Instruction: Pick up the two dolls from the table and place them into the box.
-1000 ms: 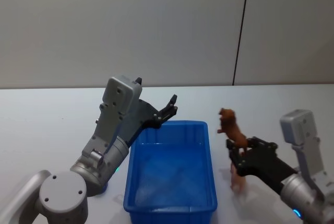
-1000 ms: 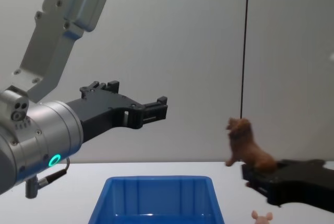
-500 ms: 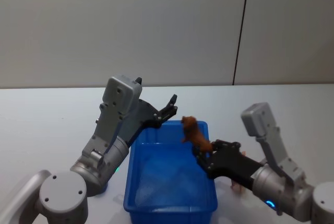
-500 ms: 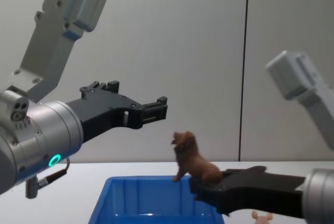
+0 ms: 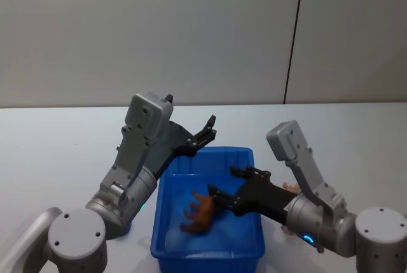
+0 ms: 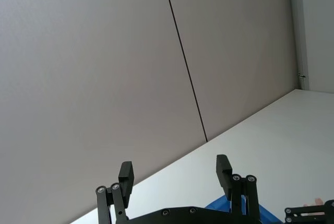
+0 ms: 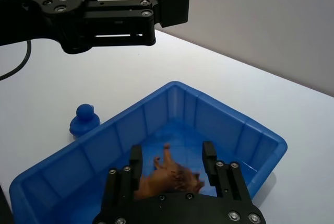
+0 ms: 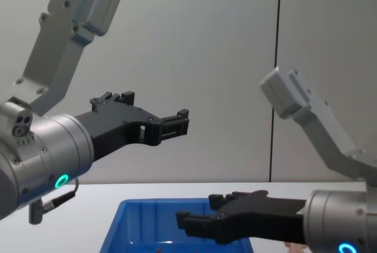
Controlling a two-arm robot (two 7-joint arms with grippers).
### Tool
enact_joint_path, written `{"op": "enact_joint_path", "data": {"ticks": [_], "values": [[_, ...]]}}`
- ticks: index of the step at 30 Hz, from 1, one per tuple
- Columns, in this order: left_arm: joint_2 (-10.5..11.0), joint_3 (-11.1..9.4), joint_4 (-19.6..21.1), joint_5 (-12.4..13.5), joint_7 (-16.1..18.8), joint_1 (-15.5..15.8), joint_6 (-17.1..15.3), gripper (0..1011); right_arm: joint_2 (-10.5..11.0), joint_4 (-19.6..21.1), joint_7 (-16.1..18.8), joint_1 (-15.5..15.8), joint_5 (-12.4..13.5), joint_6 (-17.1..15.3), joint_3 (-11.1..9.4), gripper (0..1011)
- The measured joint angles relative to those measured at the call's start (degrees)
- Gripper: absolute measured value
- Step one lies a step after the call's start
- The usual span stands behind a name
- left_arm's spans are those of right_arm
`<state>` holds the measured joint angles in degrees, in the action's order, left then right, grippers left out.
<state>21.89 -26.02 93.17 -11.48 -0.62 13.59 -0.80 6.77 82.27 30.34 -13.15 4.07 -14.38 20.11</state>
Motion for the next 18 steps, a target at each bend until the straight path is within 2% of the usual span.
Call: {"op": "enact_joint_path", "data": {"ticks": [2,9,13,18], "values": [[0.0,0.0,0.0,0.0,0.0,0.0,0.0,1001,-0.2,-0.3,-0.5,-0.2,-0.1,0.2,0.1,748],[0.0,0.0,0.0,0.0,0.0,0.0,0.0,1001,-0.2,0.2,-3.9,0.1,-0.3,1.2,0.2,939],[0.0,0.0,0.0,0.0,0.0,0.0,0.0,1001,0.1,1.5,-6.4,1.0,-0.2,1.6,0.1,1001],[0.0,0.0,0.0,0.0,0.0,0.0,0.0,1001,0.7,3.4,-9.6,2.4,0.1,1.7,0.0,1001]]}}
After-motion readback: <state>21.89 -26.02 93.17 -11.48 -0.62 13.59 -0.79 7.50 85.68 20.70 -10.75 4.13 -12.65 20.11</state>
